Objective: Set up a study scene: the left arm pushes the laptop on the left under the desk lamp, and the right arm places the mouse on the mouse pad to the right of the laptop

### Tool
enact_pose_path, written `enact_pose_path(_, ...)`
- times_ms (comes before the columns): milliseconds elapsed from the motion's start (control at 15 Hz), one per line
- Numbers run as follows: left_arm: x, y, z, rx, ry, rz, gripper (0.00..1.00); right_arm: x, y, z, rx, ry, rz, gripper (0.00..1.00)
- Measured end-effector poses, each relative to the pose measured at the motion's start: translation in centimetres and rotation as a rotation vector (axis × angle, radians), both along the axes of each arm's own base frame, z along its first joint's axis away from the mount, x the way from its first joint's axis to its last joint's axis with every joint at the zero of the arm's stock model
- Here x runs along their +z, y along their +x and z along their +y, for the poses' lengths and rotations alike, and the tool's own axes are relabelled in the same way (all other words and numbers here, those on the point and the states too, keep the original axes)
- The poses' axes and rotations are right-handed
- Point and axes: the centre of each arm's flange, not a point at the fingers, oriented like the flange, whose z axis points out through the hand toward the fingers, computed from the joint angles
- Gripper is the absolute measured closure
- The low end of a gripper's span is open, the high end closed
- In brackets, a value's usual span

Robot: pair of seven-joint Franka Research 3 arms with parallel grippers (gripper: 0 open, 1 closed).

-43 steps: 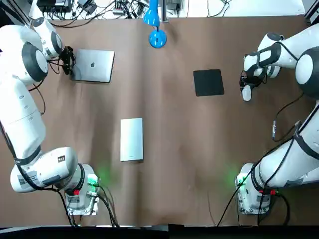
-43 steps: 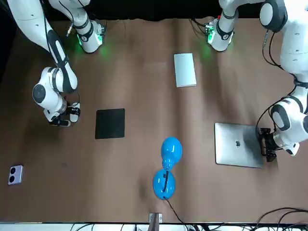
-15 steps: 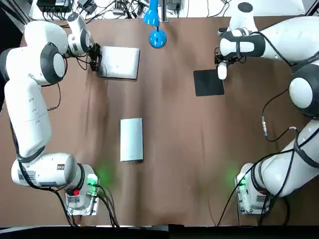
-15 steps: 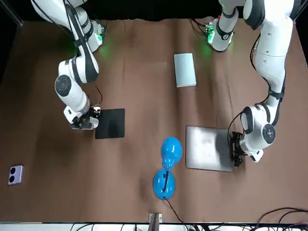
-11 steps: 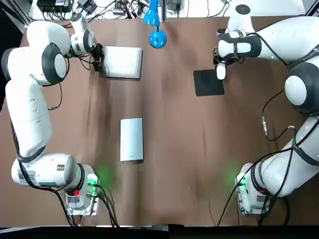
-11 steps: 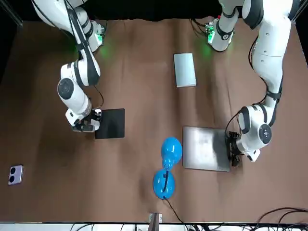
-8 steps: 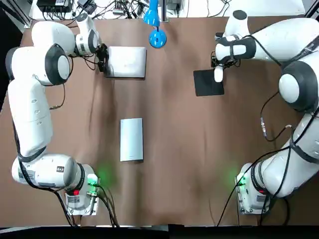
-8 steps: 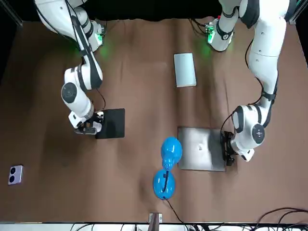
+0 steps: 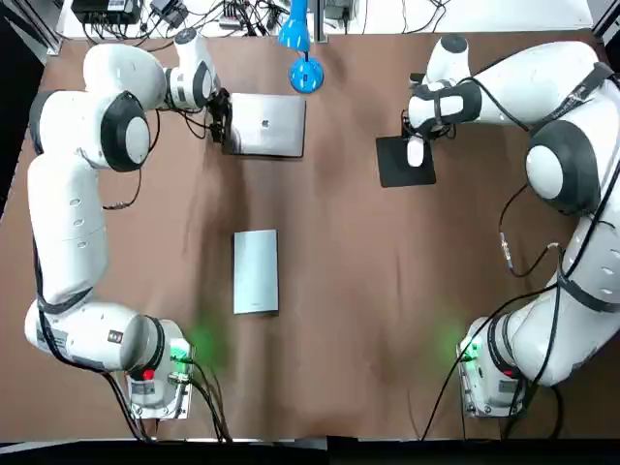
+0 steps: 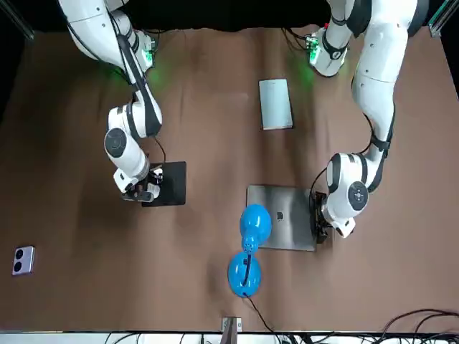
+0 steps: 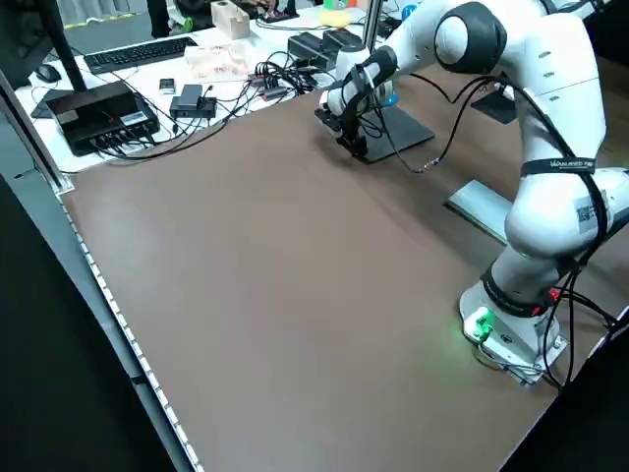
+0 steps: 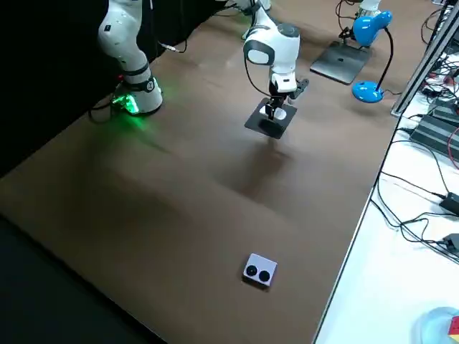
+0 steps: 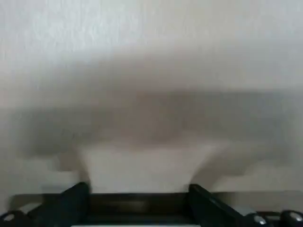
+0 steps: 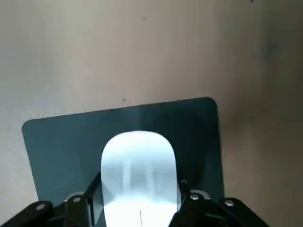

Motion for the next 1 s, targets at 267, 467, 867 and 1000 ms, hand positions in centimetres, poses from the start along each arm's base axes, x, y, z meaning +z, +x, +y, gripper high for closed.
enact_pose_path(267, 0.1, -1.3, -5.2, 0.006, -0.007, -0.002, 0.0, -1.3, -0.2, 0.6, 0.005, -0.005, -0.004, 0.38)
enact_pose_path(467, 0.0, -2.6, -8.6, 0.017, -0.016, 0.006, 0.0, -1.6, -0.1, 0.7, -0.005, -0.006, -0.003, 0.38)
enact_pose_path(867, -0.1, -4.5, -13.2, 0.053, -0.034, 0.0, 0.0, -2.1, -0.2, 1.3, -0.004, -0.009, 0.001, 0.37)
enact_pose_path(1000, -0.1, -4.9, -14.0, 0.067, -0.039, -0.003, 0.0, -2.2, -0.2, 1.3, -0.003, -0.011, 0.003, 0.37)
